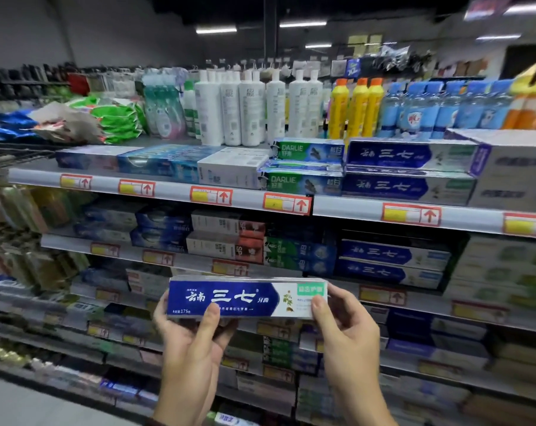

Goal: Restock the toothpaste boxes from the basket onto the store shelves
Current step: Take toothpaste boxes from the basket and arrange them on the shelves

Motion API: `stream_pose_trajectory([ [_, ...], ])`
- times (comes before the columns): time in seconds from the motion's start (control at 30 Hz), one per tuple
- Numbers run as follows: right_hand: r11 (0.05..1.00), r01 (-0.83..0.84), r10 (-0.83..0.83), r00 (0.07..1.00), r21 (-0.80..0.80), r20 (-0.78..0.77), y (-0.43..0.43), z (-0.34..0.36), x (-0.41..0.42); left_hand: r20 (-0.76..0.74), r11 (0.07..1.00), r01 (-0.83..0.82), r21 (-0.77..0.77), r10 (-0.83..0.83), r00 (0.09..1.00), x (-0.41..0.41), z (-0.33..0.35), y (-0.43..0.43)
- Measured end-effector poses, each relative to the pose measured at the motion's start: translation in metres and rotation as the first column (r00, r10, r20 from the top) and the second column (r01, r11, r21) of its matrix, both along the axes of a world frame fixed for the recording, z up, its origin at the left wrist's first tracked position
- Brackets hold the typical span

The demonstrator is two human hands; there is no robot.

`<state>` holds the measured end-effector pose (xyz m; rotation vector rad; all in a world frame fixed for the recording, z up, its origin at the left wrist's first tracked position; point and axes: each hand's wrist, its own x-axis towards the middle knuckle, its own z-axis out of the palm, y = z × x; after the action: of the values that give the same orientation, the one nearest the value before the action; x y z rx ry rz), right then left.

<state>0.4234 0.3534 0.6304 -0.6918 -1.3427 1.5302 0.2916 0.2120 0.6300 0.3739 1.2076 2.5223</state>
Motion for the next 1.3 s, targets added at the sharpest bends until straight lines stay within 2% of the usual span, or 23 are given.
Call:
stream_pose_trajectory([
  [0.2, 0.994, 0.110, -0.110, 0.994, 0.029, -0.017, 0.034, 0.010, 0.033, -0.010, 1.000, 0.031, 0.000, -0.031, 0.999, 0.012, 0.006, 0.031],
  [0.43, 0.978, 0.206, -0.204, 0.977, 0.034, -0.057, 0.064, 0.032, 0.062, -0.177, 0.993, 0.039, -0.113, -0.059, 0.982, 0.013, 0.020, 0.057],
  [0.73, 0.915, 0.401, -0.398, 0.915, 0.048, -0.056, 0.078, 0.058, 0.083, -0.426, 0.966, -0.085, -0.246, -0.029, 0.905, 0.009, 0.046, 0.090],
  [0.97, 0.873, 0.474, -0.465, 0.880, 0.120, -0.092, 0.097, 0.076, 0.092, -0.578, 0.971, -0.129, -0.201, -0.011, 0.816, 0.006, 0.065, 0.116],
  [1.3, 0.818, 0.507, -0.513, 0.857, 0.272, -0.052, 0.161, 0.095, 0.106, -0.602, 0.981, -0.124, -0.149, 0.010, 0.798, 0.015, 0.099, 0.170],
])
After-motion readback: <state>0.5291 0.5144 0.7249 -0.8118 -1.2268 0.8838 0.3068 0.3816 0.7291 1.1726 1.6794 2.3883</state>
